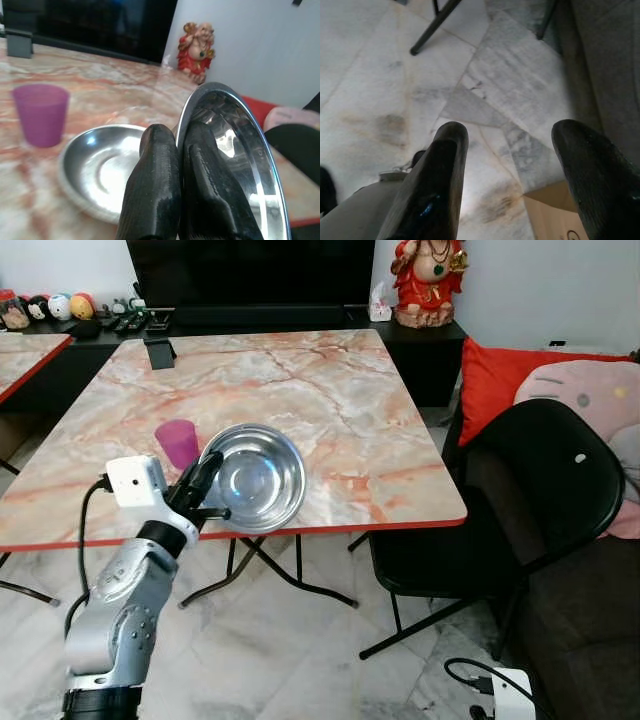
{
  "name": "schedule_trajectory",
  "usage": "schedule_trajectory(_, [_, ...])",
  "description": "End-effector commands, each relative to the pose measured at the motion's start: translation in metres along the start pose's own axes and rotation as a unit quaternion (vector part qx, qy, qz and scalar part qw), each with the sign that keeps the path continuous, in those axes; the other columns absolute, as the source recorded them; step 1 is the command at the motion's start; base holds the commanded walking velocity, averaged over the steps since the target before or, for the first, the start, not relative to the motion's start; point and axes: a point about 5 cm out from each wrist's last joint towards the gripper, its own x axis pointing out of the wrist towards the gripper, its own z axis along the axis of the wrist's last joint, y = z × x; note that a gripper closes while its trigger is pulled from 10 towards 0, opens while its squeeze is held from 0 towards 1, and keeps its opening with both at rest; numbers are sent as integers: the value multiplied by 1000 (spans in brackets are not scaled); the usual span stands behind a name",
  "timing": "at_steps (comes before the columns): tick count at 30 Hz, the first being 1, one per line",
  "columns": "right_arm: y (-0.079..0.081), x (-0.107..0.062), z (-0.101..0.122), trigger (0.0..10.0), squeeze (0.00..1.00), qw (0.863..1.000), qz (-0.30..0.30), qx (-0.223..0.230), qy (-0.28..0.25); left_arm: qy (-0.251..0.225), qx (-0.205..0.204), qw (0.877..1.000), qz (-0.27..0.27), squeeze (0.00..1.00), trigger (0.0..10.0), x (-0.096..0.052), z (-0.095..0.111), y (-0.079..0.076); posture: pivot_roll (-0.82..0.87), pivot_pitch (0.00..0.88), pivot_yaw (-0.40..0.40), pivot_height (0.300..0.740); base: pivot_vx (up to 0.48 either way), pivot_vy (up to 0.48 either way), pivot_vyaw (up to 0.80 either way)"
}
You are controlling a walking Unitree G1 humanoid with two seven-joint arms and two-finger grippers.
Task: Setting the table
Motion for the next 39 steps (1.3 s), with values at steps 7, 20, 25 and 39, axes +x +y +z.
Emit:
schedule_trajectory(7, [3, 0, 1, 10000, 0, 1000, 2, 8, 1, 10, 20, 1000, 1, 0, 10000, -2, 6, 11, -28, 0, 3, 740, 0, 0, 0])
schedule_trajectory(20, [4, 0, 1, 10000, 0, 1000, 2, 9, 1, -27, -30, 999, 18, 0, 10000, -1, 10, 10, -31, 0, 6, 740, 0, 0, 0])
schedule_trajectory(25, [4, 0, 1, 10000, 0, 1000, 2, 9, 1, -34, -32, 999, 18, 0, 10000, 1, 13, 10, -31, 0, 6, 740, 99, 0, 0])
schedule_trajectory(39, [3, 0, 2, 10000, 0, 1000, 3, 6, 2, -36, -40, 999, 5, 0, 10000, 6, 13, 1, -32, 0, 2, 740, 261, 0, 0])
